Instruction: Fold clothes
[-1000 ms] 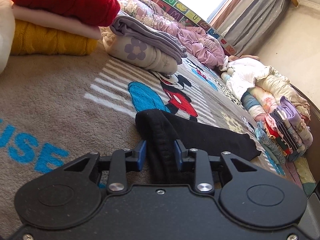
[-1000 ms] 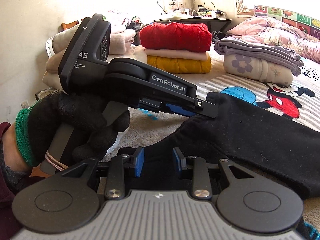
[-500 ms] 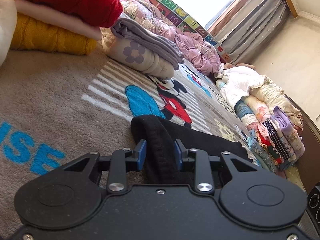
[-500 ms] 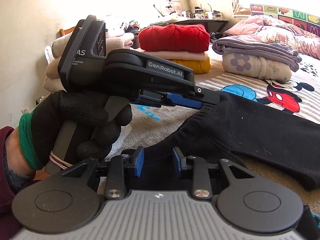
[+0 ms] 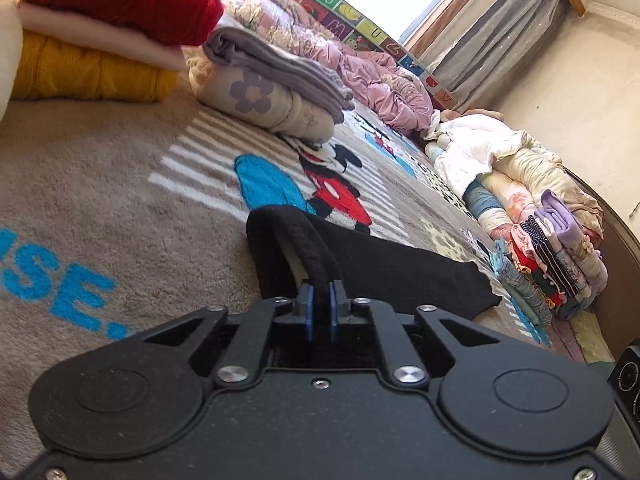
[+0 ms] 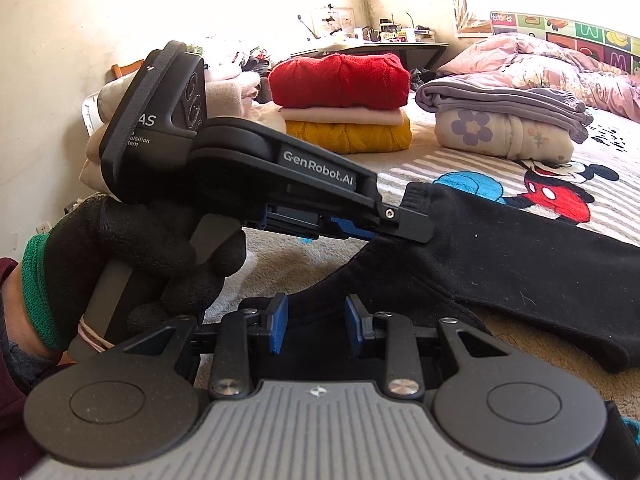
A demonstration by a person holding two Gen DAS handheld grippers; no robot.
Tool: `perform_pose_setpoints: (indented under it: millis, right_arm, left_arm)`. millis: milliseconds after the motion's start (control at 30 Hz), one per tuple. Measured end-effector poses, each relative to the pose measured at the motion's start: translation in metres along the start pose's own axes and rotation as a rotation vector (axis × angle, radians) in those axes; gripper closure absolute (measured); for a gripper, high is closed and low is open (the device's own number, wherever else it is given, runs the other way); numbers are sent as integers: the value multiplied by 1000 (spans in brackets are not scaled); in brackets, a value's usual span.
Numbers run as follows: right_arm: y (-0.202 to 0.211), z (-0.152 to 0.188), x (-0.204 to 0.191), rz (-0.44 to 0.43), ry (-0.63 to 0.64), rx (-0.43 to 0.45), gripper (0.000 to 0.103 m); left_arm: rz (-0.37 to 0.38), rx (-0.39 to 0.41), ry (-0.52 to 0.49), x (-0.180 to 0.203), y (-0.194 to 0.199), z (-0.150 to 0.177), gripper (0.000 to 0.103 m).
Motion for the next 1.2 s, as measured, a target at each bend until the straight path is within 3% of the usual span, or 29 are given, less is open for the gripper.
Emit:
perform_pose_setpoints:
  millis: [133, 333, 600, 633, 700, 833, 900, 1067, 1200]
  right_arm:
    - [-1, -3, -4, -6, 21, 8, 71]
    - [-9, -2, -9, -9, 7, -13, 68]
    - [30, 19, -32, -37, 106, -3, 69]
    - [40, 23, -31, -27, 115, 0, 69]
    - [59, 31, -23, 6, 117, 11, 69]
    - [89, 45, 3, 115, 96, 38, 69]
    - [95, 49, 16, 152, 77, 50, 69]
    - [111, 59, 49, 241, 28, 80, 69]
    - [111, 56, 73, 286, 35, 30, 69]
  left_arm:
    - [-84, -22, -21, -3, -5, 2, 100]
    - [-115, -37, -20, -6, -7, 4, 98]
    - [-194, -3, -94, 4, -1, 5, 90]
    - [-203, 1, -103, 6, 0, 5, 90]
    - [-233, 15, -127, 9, 2, 6, 74]
    - [-320, 82, -235, 29, 19, 8, 74]
    - [-304, 87, -298, 46, 26, 12, 74]
    - [-133, -4, -401, 83, 22, 30, 74]
    - [-103, -99, -514, 102, 2, 51, 74]
Point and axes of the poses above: each gripper's, at about its wrist camera, not at the fingertips, and y roughly against the way its jaws point, x to its right, z to its underside, the point moved 2 cm from there along -y, roughly the way its jaws point, and after that the axes turned 3 degrees about -z, right-handed, at the moved point
